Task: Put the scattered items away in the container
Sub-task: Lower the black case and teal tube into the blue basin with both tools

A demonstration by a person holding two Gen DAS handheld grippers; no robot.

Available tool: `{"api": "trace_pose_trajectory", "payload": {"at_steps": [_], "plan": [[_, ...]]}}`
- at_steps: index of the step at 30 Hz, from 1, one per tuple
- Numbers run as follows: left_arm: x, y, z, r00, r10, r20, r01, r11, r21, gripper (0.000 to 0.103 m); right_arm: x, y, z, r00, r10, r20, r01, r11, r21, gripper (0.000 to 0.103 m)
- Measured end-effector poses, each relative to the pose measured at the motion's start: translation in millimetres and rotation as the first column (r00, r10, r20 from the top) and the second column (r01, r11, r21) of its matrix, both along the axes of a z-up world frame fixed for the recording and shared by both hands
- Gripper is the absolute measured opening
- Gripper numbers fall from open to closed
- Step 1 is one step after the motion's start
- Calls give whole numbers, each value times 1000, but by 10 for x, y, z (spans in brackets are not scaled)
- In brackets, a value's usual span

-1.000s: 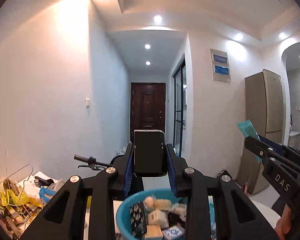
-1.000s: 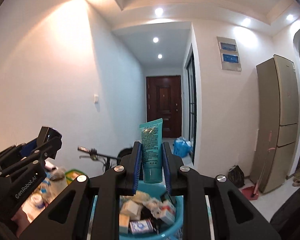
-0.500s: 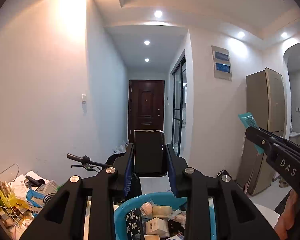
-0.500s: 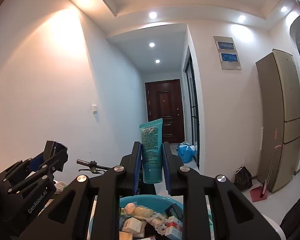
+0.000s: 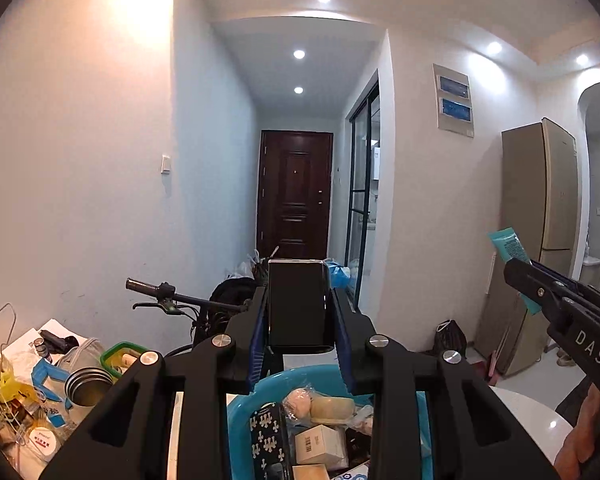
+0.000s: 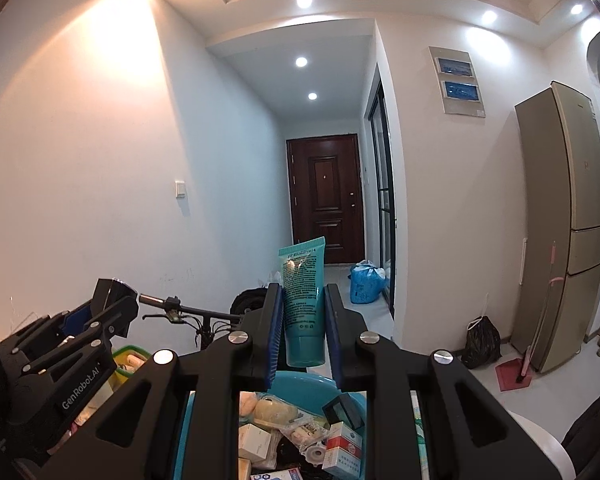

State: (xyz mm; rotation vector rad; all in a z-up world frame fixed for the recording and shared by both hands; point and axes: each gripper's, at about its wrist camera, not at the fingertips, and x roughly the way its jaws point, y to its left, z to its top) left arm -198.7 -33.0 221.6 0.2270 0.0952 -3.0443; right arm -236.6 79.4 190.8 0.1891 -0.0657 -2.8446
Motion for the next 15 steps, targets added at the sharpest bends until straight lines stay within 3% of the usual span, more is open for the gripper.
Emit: {"api": "trace_pose_trajectory", "payload": {"at_steps": [7,15], "plan": [[-62,-41,-36,1000,-1,16,1,1000,10,32,-160,-36,-79,999,36,38,-36,999,3,19],[-344,-50,-208,995,-27,94,24,999,29,32,-404,-123,-183,992,68,105,-71,997,29,19]]}}
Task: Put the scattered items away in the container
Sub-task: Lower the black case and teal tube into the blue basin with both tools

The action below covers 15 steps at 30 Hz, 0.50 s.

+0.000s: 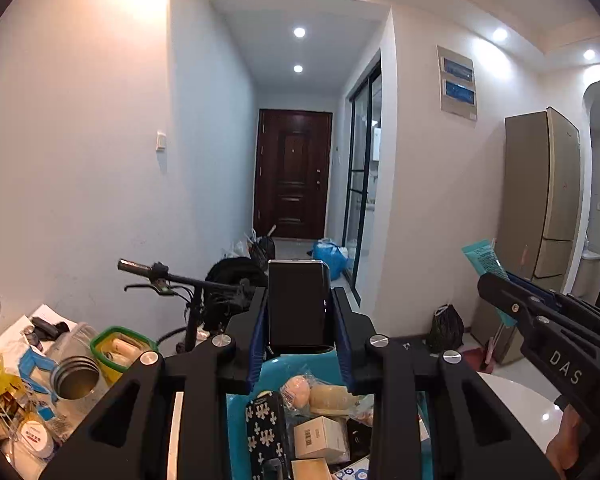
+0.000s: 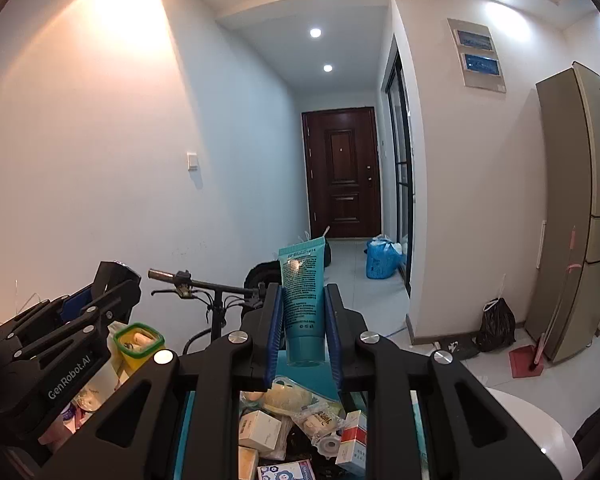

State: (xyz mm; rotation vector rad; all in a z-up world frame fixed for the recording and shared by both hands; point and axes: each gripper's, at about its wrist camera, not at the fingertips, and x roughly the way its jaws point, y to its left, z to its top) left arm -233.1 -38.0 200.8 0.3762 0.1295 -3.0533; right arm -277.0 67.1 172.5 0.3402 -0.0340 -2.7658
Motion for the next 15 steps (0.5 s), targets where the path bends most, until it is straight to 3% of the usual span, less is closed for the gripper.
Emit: {"api": "trace_pose_trajectory", "payload": {"at_steps": [7,12,15], "plan": [[-446,10,-292,993,-25,118,25,1000,6,32,-276,-81,-181,993,55,107,-57,998,14,19],[-785,-5,-565,970,-55,235,50,998,27,32,-462,-110,-329,983,68,171,-73,997,21,19],[-975,-21,-742,954,-12,298,11,1000,5,32,-603,-116,-438,973,73,220,-77,997,12,19]]}}
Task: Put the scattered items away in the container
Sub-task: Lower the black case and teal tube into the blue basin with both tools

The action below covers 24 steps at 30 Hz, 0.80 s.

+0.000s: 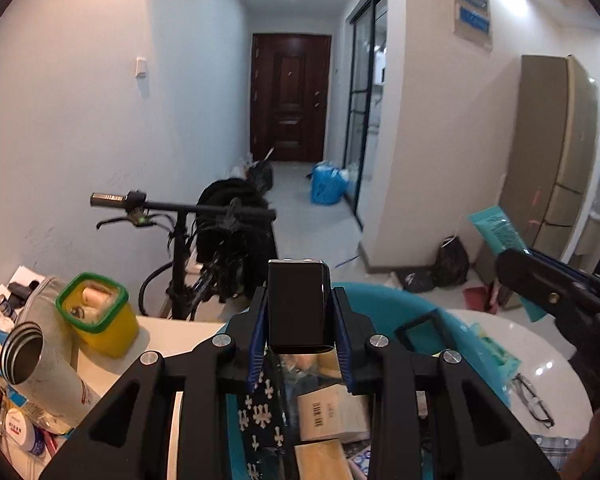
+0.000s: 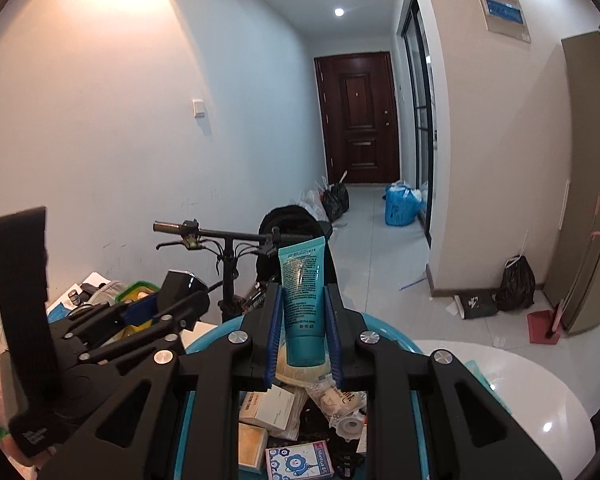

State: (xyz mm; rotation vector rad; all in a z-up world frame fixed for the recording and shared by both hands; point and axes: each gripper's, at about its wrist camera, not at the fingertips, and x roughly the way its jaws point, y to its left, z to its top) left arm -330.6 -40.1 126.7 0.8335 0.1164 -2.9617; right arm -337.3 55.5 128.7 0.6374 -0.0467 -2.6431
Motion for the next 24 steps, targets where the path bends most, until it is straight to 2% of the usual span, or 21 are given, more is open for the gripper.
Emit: {"api": "trace_pose_trajectory", "payload": {"at_steps": [6,11,17,24], "plan": [[-285,-64,-342,991,-37,131,29,998,60,32,-319,-29,-325,992,10,127,-12,1000,20,19],[-435,-24,-591,967,-99,234,72,990,120,32,-598,33,-579,968,25,251,-26,1000,2,19],[-563,3,-801,943,-99,316,64,991,118,32,-783,86,-789,942,-9,335,-2,999,32,19],[-618,-34,-896,931,-95,353,52,990,127,32,-832,36,-929,921,17,389,-28,999,24,19]]}}
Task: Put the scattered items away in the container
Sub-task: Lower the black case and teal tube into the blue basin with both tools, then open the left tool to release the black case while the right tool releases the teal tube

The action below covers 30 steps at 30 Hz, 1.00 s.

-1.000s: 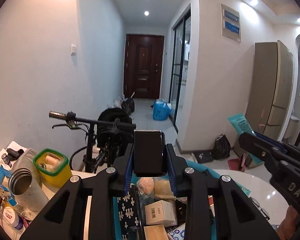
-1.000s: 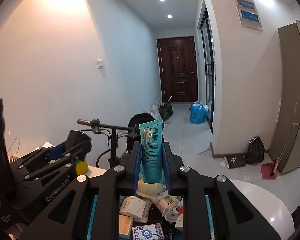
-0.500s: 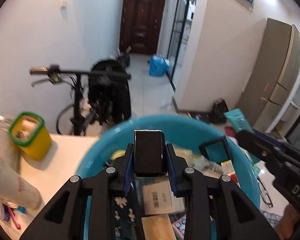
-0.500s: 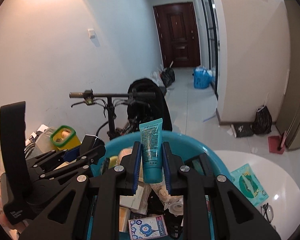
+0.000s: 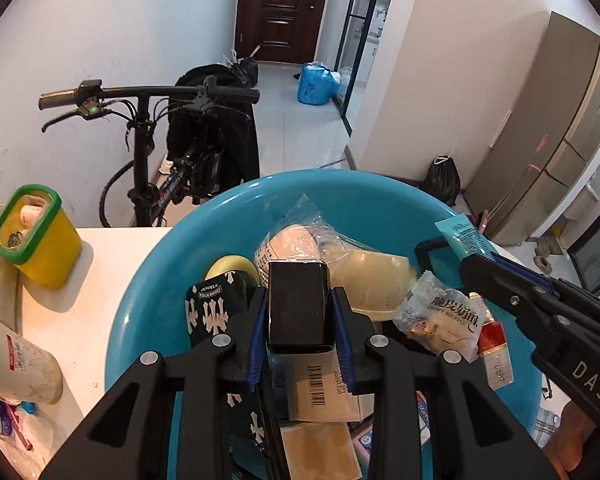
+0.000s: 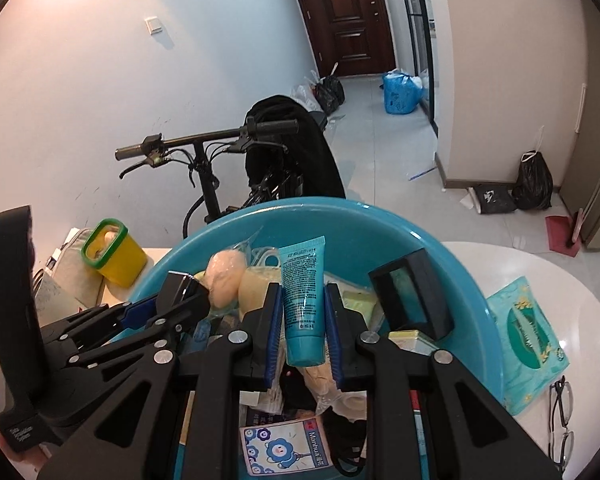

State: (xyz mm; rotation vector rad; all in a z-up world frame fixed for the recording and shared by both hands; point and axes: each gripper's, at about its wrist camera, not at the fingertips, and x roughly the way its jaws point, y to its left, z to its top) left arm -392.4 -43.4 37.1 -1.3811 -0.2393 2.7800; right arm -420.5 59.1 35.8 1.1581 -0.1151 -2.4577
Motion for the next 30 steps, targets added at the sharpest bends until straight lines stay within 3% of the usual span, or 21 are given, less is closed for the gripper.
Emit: {"api": "trace_pose_trajectory", "payload": {"at_steps": [6,11,14,19,30], "plan": [[-26,28,-32,1000,-18,18,18,1000,10,32,-16,-11,-32,1000,-7,15,7,1000,9,19],[30,84,42,999,-38,-14,38,999,11,34,-20,-52,-38,1000,-7,14,6,1000,23,19],[54,84,94,998,-39,-39,39,999,1,55,-23,-79,-53,1000,-6,16,5,1000,28,19],[93,12,201,997,-4,-80,3,1000,-11,64,-20,-121,-64,1000,0,18,0,999,34,20],[137,-299,340,986,102,-131,-106,994,-20,64,-63,-191,-171,999,-9,42,6,997,81,20]]}}
